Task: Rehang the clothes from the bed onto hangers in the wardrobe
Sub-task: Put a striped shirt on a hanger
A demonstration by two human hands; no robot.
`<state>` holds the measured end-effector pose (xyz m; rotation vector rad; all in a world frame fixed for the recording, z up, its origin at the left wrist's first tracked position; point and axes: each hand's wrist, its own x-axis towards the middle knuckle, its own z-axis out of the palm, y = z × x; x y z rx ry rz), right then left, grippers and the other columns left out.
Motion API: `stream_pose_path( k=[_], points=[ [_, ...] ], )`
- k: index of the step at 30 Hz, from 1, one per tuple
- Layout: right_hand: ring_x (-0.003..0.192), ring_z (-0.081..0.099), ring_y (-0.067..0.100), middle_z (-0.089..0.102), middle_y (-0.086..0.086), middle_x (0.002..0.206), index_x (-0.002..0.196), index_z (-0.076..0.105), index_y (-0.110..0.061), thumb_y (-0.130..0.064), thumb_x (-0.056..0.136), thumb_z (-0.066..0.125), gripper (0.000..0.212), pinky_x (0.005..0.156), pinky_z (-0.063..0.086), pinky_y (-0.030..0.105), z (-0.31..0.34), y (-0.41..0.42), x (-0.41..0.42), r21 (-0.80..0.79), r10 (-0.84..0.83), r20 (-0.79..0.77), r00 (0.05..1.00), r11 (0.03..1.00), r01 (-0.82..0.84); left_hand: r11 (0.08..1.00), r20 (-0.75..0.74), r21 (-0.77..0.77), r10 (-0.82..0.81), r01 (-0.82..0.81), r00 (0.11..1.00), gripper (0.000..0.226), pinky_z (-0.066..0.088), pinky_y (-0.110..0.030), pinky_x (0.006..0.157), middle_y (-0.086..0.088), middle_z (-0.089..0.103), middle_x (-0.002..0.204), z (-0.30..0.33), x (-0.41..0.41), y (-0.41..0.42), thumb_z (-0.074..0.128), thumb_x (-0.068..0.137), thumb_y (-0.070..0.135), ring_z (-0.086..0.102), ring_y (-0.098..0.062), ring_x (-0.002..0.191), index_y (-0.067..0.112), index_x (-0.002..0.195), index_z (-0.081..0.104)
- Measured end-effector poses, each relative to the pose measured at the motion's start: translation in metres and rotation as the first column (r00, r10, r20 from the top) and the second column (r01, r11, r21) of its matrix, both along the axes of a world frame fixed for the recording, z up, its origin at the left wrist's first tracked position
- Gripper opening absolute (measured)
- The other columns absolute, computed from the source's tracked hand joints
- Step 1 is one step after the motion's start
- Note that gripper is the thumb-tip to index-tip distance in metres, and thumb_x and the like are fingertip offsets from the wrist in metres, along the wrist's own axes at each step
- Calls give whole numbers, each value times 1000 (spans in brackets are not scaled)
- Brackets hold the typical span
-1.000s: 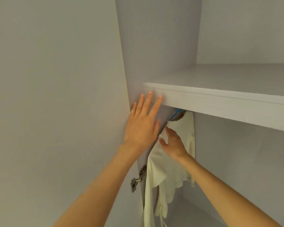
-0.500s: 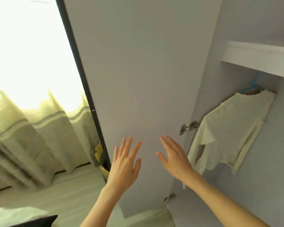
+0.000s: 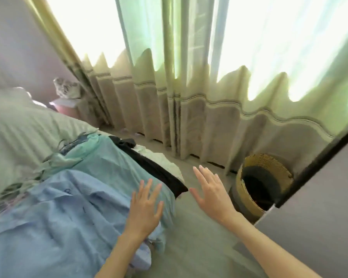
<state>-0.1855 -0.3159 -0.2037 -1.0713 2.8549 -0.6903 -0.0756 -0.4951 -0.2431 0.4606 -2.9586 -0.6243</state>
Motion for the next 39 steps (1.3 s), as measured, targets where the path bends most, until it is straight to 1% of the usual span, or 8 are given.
stream_pose_path(
  k=[5, 10, 12, 16, 22, 28, 33, 39],
  points=[
    [143, 16, 21, 24, 6, 153, 148, 20, -17, -37, 96, 45, 61, 116, 9, 36, -16, -121, 15, 11, 212, 43, 976, 977, -212, 968, 89, 17, 248, -250, 965, 84, 5, -42, 115, -4, 7, 156, -22, 62, -93, -2, 71, 58, -4, -23, 144, 26, 146, 21],
    [144, 9, 18, 18, 1, 155, 148, 15, -19, -41, 97, 38, 61, 116, 5, 33, -44, -210, 31, 44, 335, 109, 936, 939, -341, 914, 226, 15, 392, -405, 892, 76, -1, -38, 116, -1, -2, 157, -42, 106, -157, 1, 78, 57, -11, -20, 143, 28, 148, 9],
    [144, 12, 20, 22, 2, 154, 148, 17, -19, -44, 97, 38, 61, 116, 8, 33, -55, -240, 39, 47, 374, 139, 917, 922, -383, 890, 269, 25, 434, -456, 860, 81, -2, -37, 116, -1, -3, 157, -49, 125, -175, -4, 75, 60, -11, -20, 143, 28, 148, 8],
    [142, 18, 21, 27, 2, 151, 147, 20, -15, -36, 98, 42, 58, 114, 12, 33, -70, -297, 56, 88, 470, 189, 862, 867, -491, 811, 331, 53, 536, -582, 777, 59, -4, -36, 116, -1, -6, 156, -65, 164, -208, 18, 95, 50, -12, -20, 143, 27, 148, 7],
    [124, 42, 31, 47, 11, 134, 138, 40, -6, -23, 93, 54, 50, 102, 29, 35, -85, -387, 66, 86, 580, 226, 783, 788, -609, 615, 373, 102, 705, -782, 603, 52, -5, -35, 116, -1, -5, 157, -88, 214, -242, 28, 101, 30, -12, -19, 143, 24, 148, 7],
    [122, 45, 35, 50, 17, 131, 133, 46, -3, -23, 91, 58, 48, 103, 32, 43, -119, -490, 55, 100, 620, 299, 725, 736, -670, 440, 325, 92, 835, -893, 444, 50, -7, -30, 113, -2, -5, 157, -103, 220, -291, 28, 101, 28, -12, -17, 143, 22, 148, 11],
    [122, 45, 36, 50, 18, 132, 133, 47, -2, -21, 93, 53, 44, 102, 32, 41, -142, -576, 43, 137, 661, 353, 663, 664, -735, 372, 298, 139, 868, -918, 397, 54, -4, -27, 113, -2, -6, 156, -118, 205, -340, 29, 101, 27, -14, -7, 138, 22, 148, 5],
    [126, 42, 31, 46, 14, 137, 136, 43, -5, -25, 97, 45, 43, 101, 34, 39, -174, -674, 39, 184, 721, 389, 573, 549, -815, 273, 315, 111, 902, -956, 294, 58, 11, -36, 116, -9, 9, 156, -149, 208, -446, 35, 99, 23, 7, -22, 144, 12, 148, 8]
  ],
)
